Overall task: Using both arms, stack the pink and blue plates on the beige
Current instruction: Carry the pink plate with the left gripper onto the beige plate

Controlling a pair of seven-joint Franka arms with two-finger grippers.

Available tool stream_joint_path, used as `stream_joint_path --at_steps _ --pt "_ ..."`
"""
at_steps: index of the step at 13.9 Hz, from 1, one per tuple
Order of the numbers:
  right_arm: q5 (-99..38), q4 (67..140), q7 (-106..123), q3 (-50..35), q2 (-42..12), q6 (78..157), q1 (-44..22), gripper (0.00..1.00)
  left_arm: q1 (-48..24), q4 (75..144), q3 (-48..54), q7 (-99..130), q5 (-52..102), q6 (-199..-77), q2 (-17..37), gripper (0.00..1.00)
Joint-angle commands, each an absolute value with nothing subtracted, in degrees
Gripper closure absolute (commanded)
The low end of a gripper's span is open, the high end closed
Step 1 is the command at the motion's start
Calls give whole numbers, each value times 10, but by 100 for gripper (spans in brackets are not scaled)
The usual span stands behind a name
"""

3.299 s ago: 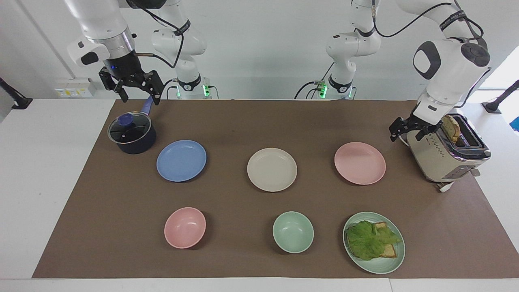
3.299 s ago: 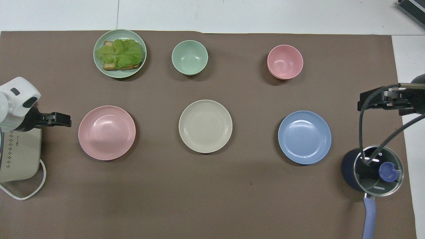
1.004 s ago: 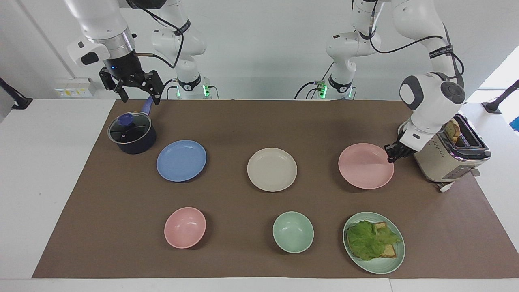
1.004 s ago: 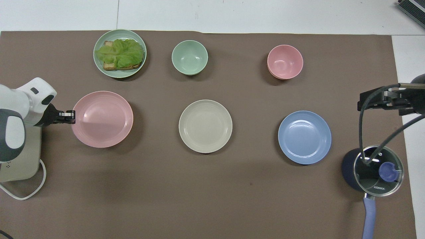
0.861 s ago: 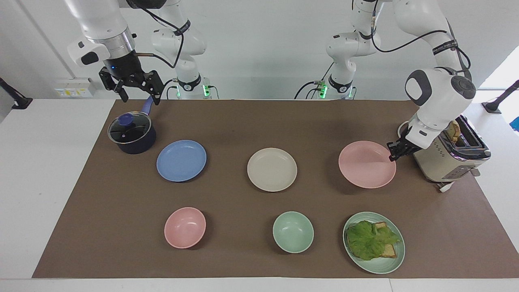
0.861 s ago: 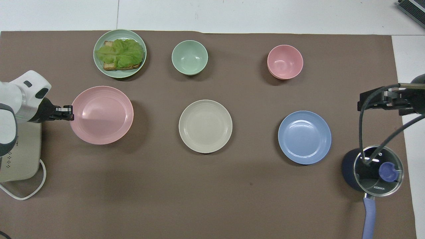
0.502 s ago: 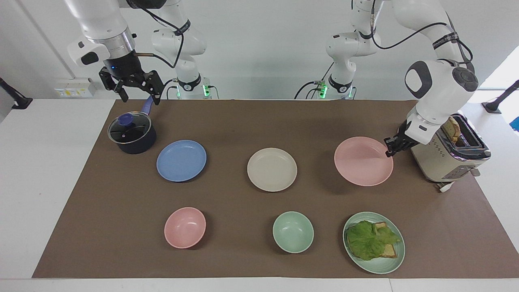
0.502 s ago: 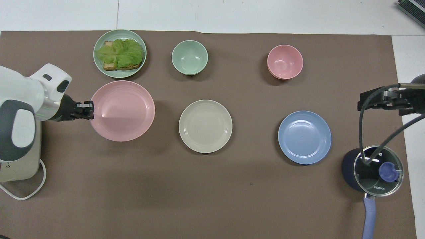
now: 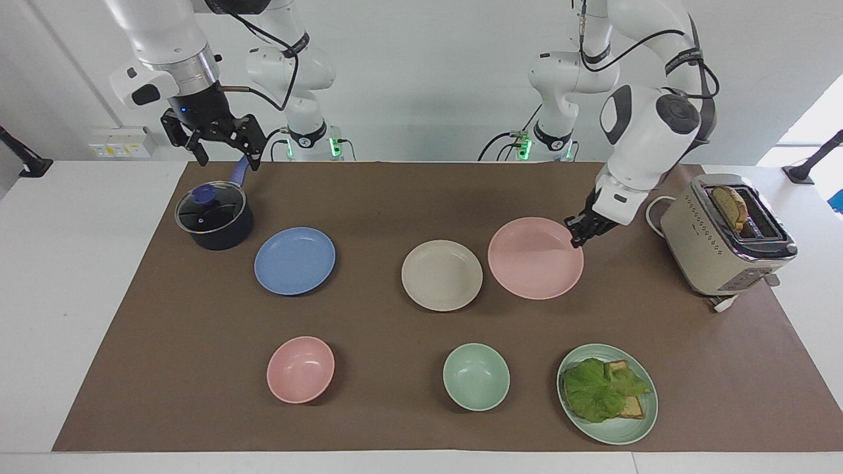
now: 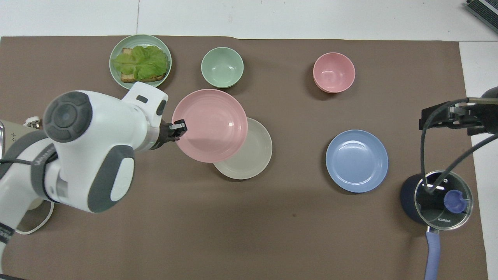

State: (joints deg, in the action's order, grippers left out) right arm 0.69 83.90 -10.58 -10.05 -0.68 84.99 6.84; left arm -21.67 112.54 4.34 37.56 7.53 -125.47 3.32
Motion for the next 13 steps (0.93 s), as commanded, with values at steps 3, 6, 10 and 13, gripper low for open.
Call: stream_joint_path --at_steps 3,6,10,13 --pt "-7 839 -97 -102 -4 843 79 0 -273 1184 31 403 83 -1371 59 100" --pt "-7 839 -96 -99 -4 845 80 0 -288 1212 31 403 84 -1398 62 100" --pt "-7 856 -97 -97 1 865 83 0 -299 1225 31 392 83 -1410 76 100" --pt "-7 867 -96 -97 6 870 88 0 -302 1230 31 388 83 -1413 83 100"
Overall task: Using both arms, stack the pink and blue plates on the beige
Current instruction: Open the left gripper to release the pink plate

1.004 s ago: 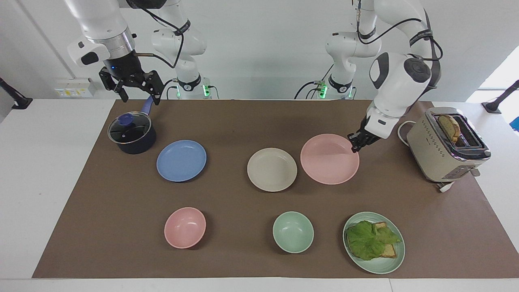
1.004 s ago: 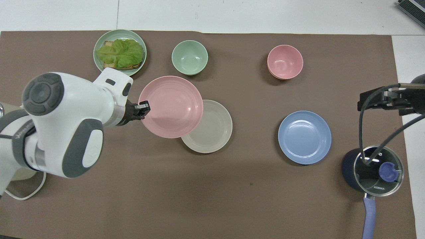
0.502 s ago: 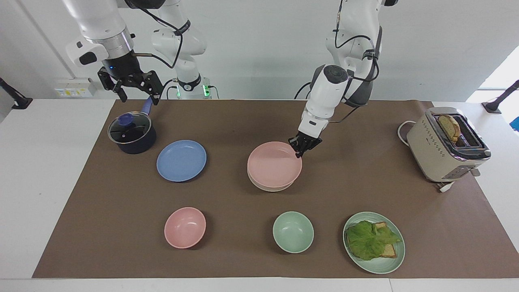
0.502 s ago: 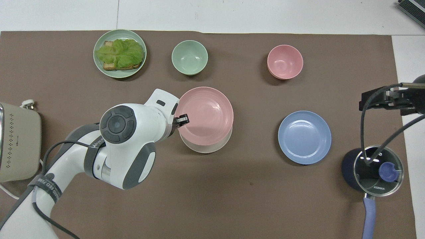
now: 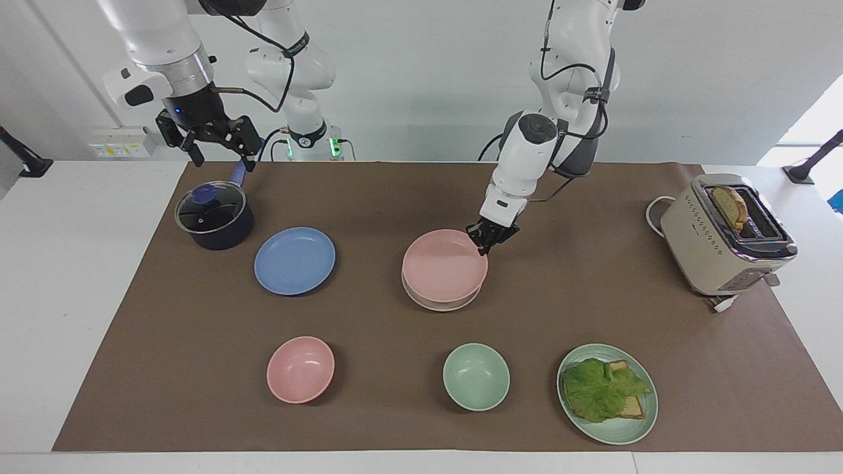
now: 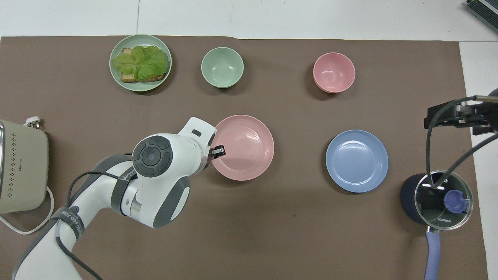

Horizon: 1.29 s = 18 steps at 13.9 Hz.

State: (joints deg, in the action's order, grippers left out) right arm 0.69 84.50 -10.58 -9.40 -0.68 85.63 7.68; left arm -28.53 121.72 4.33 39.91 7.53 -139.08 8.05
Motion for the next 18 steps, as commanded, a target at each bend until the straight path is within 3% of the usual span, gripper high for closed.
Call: stream_joint_path --at_steps 1,8,11,12,13,14,18 --pt "-7 868 -96 -97 6 870 88 0 -307 1230 31 388 83 -1421 91 100" --pt "-8 872 -95 -97 9 870 88 0 -303 1227 31 381 83 -1427 99 100" --pt "-8 873 -91 -97 9 881 88 0 -290 1196 30 376 83 -1419 116 86" --pt "-7 873 -91 -97 9 881 88 0 -291 1197 29 374 82 -1419 116 61" --pt "-7 873 -91 -97 9 881 88 0 -292 1201 29 367 83 -1419 115 5" --pt "-8 873 -91 -97 9 881 88 0 -290 1199 29 363 82 -1419 115 0" --pt "-8 873 -91 -97 9 882 88 0 -264 1180 25 362 71 -1396 107 0"
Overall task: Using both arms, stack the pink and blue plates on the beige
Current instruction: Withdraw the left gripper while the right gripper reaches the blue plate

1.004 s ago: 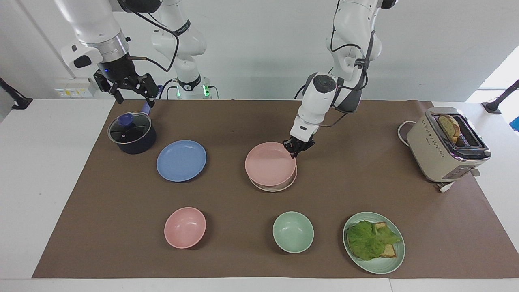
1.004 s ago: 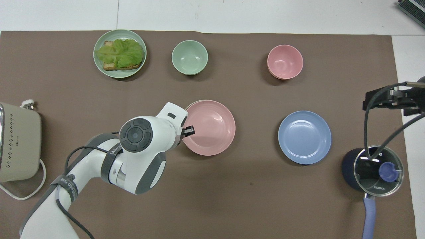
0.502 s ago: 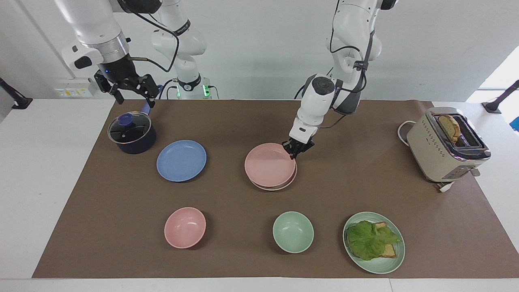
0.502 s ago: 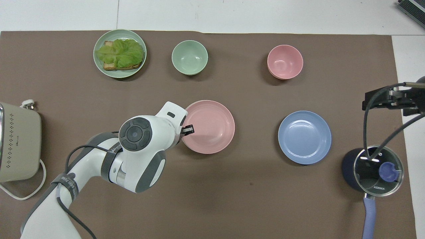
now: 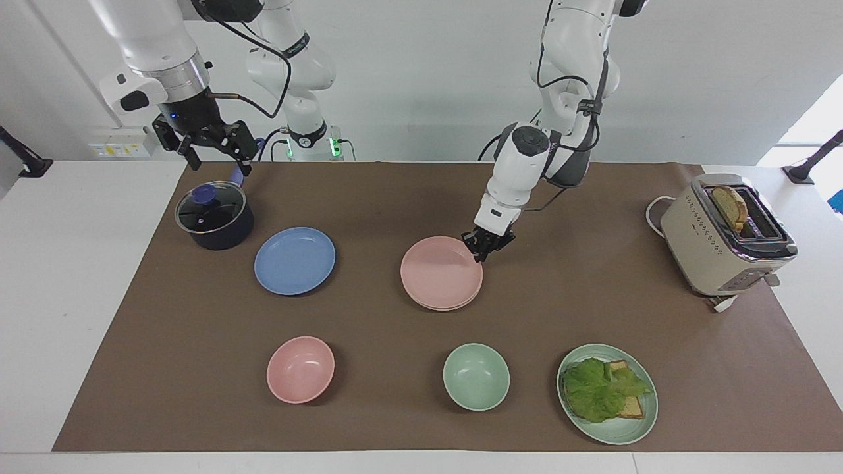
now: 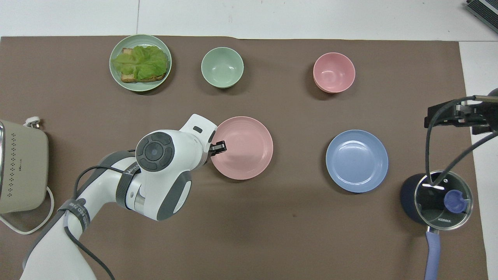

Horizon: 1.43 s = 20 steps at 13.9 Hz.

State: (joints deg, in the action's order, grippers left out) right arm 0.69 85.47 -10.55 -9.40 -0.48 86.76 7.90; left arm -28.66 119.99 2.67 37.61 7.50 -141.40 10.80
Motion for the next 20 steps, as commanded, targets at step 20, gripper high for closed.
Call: stream_joint_path --at_steps 20 --pt "-28 1186 48 -96 -55 1244 134 0 -23 963 21 24 18 -905 -43 0"
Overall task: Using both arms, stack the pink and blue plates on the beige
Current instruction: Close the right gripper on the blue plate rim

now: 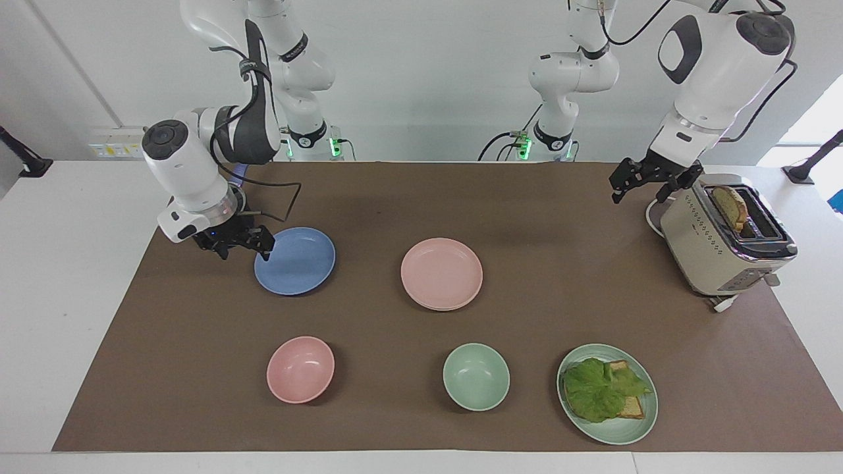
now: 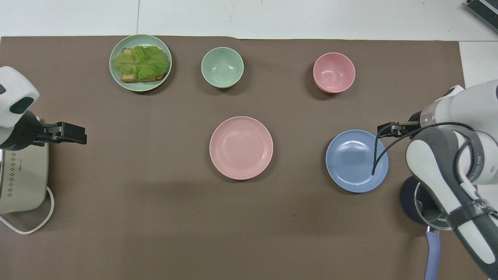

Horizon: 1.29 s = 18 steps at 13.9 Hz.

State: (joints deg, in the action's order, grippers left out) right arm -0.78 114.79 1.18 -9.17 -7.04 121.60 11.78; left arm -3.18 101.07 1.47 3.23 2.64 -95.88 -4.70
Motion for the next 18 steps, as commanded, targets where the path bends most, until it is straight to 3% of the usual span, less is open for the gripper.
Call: stream_joint_path --at_steps 1,5,8,15,17,18 --pt "-28 1200 56 -96 -61 1260 135 0 -23 955 20 24 18 -893 -43 0" --pt "-29 1229 67 -96 -73 1300 144 4 -22 962 16 26 18 -890 -52 0" --pt "-29 1253 69 -96 -90 1341 144 11 -24 921 9 30 23 -866 -53 0" --pt "-29 1253 79 -96 -113 1348 146 18 -23 913 10 29 23 -821 -68 0" --pt "-29 1253 83 -97 -111 1345 146 30 -23 913 10 28 23 -823 -68 0" --pt "-29 1253 87 -97 -111 1344 147 50 -25 910 11 29 24 -827 -66 0"
